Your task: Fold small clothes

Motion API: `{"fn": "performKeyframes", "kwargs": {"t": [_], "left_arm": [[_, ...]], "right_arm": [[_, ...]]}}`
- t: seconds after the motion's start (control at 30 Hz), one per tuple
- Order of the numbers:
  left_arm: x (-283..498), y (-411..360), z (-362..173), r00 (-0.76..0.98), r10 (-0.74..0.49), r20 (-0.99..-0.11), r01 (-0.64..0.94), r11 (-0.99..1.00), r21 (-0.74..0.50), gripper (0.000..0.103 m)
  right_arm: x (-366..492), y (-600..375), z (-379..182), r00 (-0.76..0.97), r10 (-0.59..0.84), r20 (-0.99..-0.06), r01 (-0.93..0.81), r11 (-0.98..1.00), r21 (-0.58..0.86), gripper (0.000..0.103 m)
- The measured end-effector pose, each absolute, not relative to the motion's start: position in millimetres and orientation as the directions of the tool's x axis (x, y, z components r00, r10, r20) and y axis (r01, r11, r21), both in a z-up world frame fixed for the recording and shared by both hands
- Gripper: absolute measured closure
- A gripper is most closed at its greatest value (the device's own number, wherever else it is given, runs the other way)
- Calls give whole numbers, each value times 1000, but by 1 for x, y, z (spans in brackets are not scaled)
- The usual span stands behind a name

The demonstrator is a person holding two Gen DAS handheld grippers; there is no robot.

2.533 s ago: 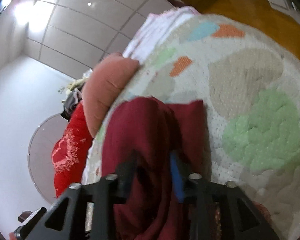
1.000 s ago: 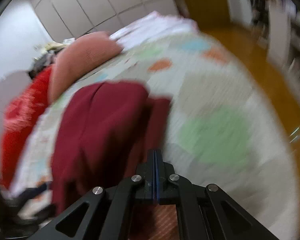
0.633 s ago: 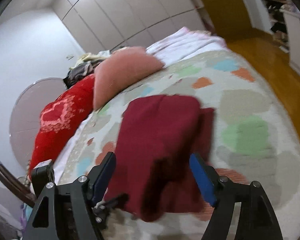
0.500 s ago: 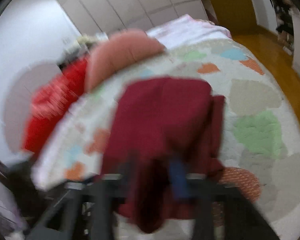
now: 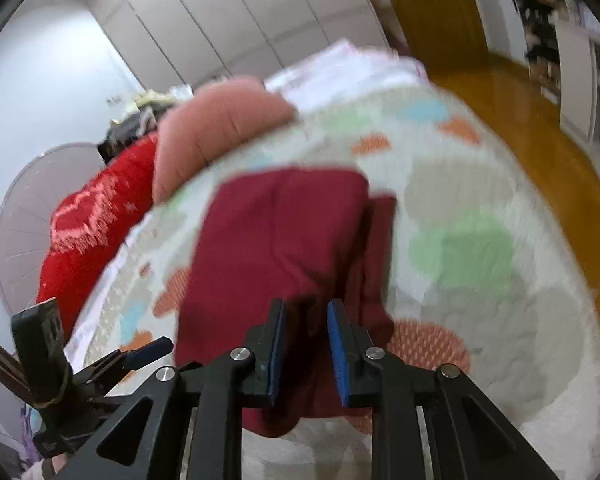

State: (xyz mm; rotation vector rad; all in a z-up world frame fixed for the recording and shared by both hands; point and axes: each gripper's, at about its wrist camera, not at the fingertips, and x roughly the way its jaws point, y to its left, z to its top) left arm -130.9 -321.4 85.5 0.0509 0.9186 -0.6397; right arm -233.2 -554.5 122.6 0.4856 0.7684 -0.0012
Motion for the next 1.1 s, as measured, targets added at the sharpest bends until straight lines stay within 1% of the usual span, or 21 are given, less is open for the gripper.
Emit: {"fn": "performKeyframes", "kwargs": {"t": [0.07, 0.1, 0.13, 0.3, 0.47, 0.5, 0.53, 0.63, 0.73, 0.87, 0.97, 1.03, 1.07, 1.1], "left_arm": [[-125, -325, 93, 461, -484, -744, 534, 821, -204, 26], [-120, -329, 96, 471, -475, -744, 530, 826, -192, 26], [-116, -331, 97, 477, -470, -743, 526, 830, -187, 26], [-80, -347, 95, 493, -444, -748, 501, 848, -173, 26], [-52, -365, 76, 452, -402, -796, 488, 859, -156, 26], [-49, -366, 72, 442, -404, -801, 487, 858, -164, 25], [-46, -367, 68, 434, -406, -804, 485, 857, -170, 23], [-44, -369, 63, 440, -411, -799, 482, 859, -176, 21], [-46, -369, 63, 448, -409, -795, 475, 862, -176, 21], [-52, -371, 67, 464, -397, -792, 481, 864, -151, 21], [-51, -369, 67, 454, -400, -796, 476, 864, -163, 21], [-49, -367, 66, 442, -407, -799, 466, 866, -182, 21], [-50, -366, 66, 431, -414, -802, 461, 865, -199, 21], [-50, -364, 67, 419, -421, -804, 458, 863, -213, 21]], "right_arm": [[-233, -549, 141, 761, 158, -630, 151, 900, 408, 80], [-231, -546, 147, 772, 168, -613, 130, 902, 412, 76], [-226, -543, 150, 778, 183, -601, 107, 904, 414, 75], [-191, -539, 136, 756, 125, -642, 139, 928, 345, 75], [-164, -554, 99, 695, 38, -718, 226, 937, 268, 75], [-159, -559, 90, 681, 36, -731, 242, 932, 271, 75], [-156, -565, 81, 671, 42, -740, 253, 925, 282, 73], [-153, -574, 67, 679, 78, -730, 247, 912, 327, 69], [-158, -578, 65, 693, 101, -714, 228, 909, 350, 68], [-169, -573, 80, 681, 99, -725, 232, 911, 342, 68], [-190, -561, 98, 715, 85, -694, 198, 927, 318, 67], [-199, -555, 98, 730, 81, -679, 188, 931, 314, 53], [-197, -553, 91, 715, 83, -694, 191, 932, 308, 52], [-193, -553, 84, 698, 88, -711, 193, 933, 305, 47]]}}
